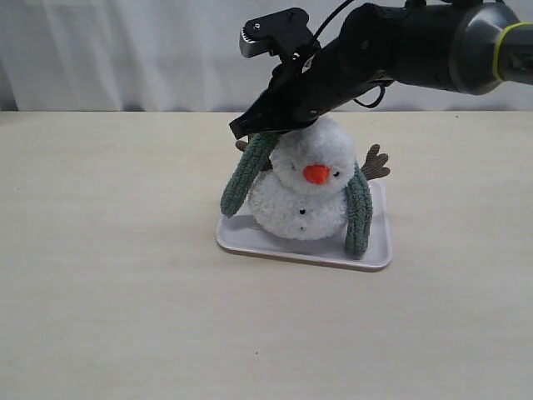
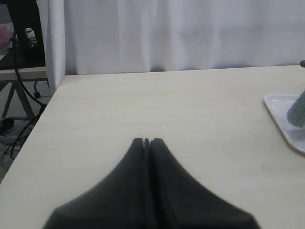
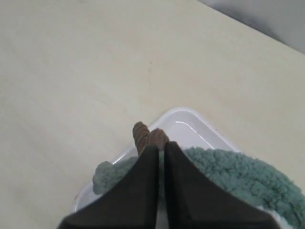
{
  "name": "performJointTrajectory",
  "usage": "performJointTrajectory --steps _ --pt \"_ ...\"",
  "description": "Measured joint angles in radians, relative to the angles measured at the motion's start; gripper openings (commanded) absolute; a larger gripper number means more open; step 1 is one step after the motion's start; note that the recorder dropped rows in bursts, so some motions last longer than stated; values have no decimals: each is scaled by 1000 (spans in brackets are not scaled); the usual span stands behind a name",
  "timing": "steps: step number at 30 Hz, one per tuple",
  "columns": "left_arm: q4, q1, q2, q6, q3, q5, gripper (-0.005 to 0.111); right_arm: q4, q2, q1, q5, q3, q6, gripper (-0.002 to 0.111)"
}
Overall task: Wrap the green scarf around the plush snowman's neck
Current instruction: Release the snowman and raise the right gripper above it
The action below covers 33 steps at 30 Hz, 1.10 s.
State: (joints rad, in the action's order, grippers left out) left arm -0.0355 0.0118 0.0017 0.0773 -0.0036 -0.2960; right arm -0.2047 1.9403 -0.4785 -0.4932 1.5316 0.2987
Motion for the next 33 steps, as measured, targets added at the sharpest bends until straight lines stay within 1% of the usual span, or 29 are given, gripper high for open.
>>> performJointTrajectory --steps 11,15,17,26,29,33 --pt "0 0 0 0 0 0 0 2 4 0 -131 15 -2 4" --pt "0 0 0 0 0 0 0 2 4 0 -141 15 -2 4" --pt "0 0 0 0 0 0 0 2 4 0 -121 15 -4 4" --pt "0 0 0 0 0 0 0 -1 9 0 101 15 -36 4" --pt "0 0 0 0 0 0 0 18 23 0 123 16 -51 4" --pt "0 0 0 0 0 0 0 31 45 0 103 16 -53 4"
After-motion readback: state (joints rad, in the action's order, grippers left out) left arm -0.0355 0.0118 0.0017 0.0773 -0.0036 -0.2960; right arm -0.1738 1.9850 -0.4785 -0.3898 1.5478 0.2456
